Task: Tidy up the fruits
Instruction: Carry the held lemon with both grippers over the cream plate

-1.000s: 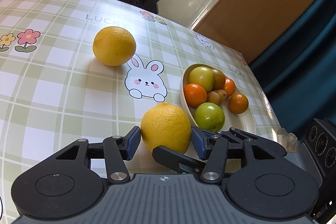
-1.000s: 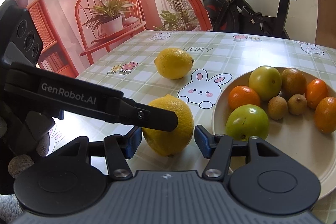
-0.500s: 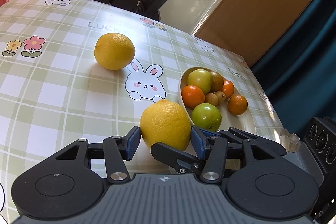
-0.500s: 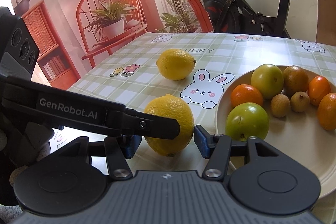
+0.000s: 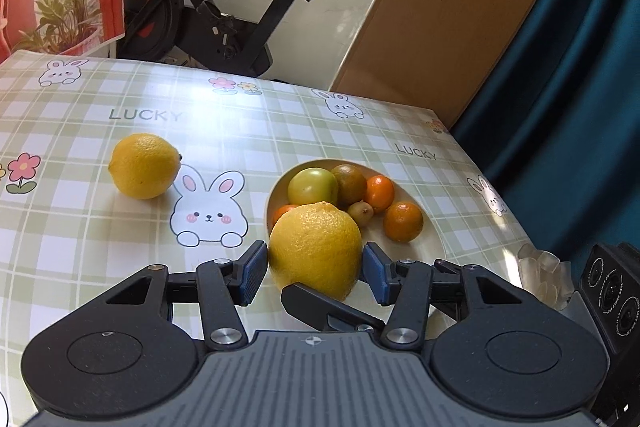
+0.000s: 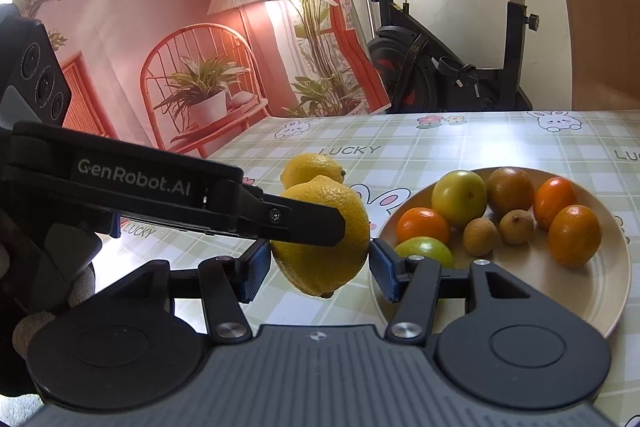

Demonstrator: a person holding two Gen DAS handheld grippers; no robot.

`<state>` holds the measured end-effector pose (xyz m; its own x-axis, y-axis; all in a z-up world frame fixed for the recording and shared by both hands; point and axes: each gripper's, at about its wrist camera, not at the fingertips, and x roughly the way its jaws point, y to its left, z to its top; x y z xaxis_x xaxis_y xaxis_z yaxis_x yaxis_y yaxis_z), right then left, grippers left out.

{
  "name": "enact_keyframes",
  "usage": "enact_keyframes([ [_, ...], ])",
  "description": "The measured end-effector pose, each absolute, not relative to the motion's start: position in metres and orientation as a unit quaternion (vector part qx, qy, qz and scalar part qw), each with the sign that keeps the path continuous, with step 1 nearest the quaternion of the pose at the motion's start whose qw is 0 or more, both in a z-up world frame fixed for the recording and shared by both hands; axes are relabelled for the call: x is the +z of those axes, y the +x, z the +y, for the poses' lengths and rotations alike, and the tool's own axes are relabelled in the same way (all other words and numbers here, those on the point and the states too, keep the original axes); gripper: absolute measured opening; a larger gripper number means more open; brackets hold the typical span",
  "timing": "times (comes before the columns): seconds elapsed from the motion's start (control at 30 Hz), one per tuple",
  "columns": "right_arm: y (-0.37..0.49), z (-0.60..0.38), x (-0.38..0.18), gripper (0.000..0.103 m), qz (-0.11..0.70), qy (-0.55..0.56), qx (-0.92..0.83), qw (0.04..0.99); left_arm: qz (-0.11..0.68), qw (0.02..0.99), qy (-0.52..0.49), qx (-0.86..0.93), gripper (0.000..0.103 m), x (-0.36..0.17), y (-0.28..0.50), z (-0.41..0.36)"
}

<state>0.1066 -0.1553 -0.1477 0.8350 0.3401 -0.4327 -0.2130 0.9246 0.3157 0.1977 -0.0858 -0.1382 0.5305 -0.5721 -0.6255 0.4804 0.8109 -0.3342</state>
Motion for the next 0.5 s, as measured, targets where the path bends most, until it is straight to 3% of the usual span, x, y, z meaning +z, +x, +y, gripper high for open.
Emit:
enact_keyframes([
  [0.5,0.091,-0.225,-0.151,0.057,0.235,0.195,0.051,0.951,0.396,0.851,0.006,-0.343,0.056,-0.146,0.209,-0.166],
])
